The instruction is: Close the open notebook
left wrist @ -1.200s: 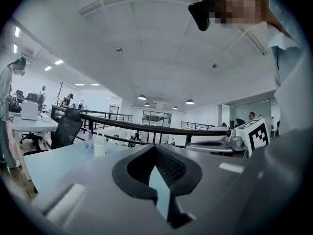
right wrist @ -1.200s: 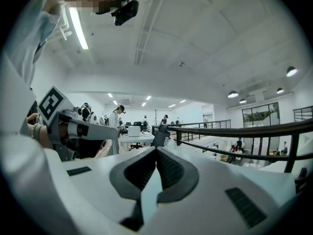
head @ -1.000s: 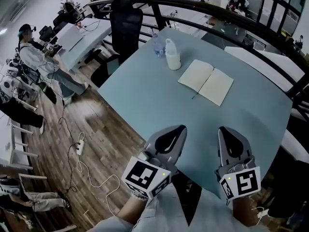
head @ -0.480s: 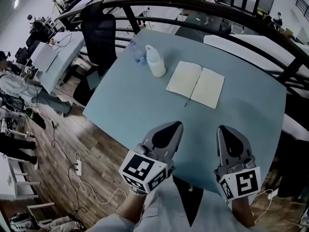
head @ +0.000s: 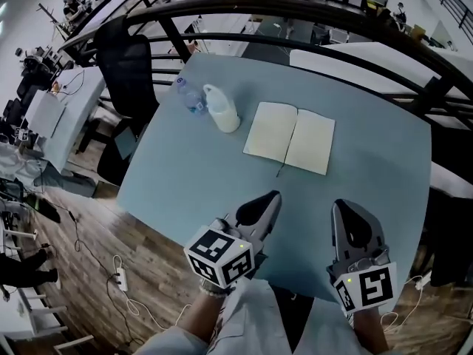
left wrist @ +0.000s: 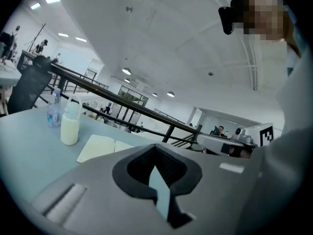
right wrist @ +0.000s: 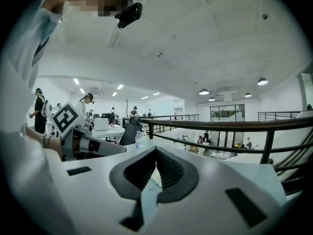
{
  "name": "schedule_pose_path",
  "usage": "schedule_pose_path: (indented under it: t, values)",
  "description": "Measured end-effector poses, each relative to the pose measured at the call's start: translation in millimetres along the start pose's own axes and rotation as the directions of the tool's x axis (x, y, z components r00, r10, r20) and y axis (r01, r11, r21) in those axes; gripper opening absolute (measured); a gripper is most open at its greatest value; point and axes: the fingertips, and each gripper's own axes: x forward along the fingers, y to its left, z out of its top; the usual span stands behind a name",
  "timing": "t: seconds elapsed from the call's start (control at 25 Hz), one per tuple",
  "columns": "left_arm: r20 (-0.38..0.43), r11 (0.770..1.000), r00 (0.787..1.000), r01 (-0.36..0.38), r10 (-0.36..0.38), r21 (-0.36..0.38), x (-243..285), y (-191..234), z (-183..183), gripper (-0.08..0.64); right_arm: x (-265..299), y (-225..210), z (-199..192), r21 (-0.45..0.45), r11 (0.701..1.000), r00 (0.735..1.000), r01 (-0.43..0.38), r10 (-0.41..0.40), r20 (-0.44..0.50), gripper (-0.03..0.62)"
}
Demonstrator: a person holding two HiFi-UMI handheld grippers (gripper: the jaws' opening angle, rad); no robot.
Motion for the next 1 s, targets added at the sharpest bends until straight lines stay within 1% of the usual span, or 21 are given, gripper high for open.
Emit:
schedule_pose_path:
  t: [0.16,0.36,0.56,0.72,0.8,0.88,1.0]
  values:
    - [-0.044,0.999,0.999,0.020,-0.021,-0.026,13,13,-13,0.003,12,-1,-1,0.004,1.000,1.000,0.020,-0.020,-0.006,0.002]
    - [-0.074,0.994,0.996,0.048,-0.055,-0.094,24,33,-23,0.003,22,2,-5,0.007,0.999,0.999,0.035,-0.035,-0.027,0.002]
    - [-0.108,0.989,0.993,0.026,-0.042,-0.143,40,55,-36,0.003,28,-1,-14,0.018,0.999,0.998,0.038,-0.038,-0.052,0.002]
    - [-0.117,0.981,0.993,0.004,-0.027,-0.195,51,73,-46,0.004,33,-2,-20,0.017,0.999,0.998,0.035,-0.034,-0.060,0.002]
    - [-0.098,0.968,0.994,0.016,-0.042,-0.252,56,79,-49,0.005,32,-4,-20,0.018,0.999,0.997,0.039,-0.038,-0.064,0.002]
    - [-0.061,0.942,0.997,0.033,-0.057,-0.334,61,85,-50,0.005,30,-8,-22,0.019,0.999,0.997,0.044,-0.043,-0.070,0.002]
    - [-0.028,0.901,0.999,0.028,-0.044,-0.434,66,98,-54,0.005,29,-13,-25,0.025,0.999,0.996,0.045,-0.043,-0.083,0.002]
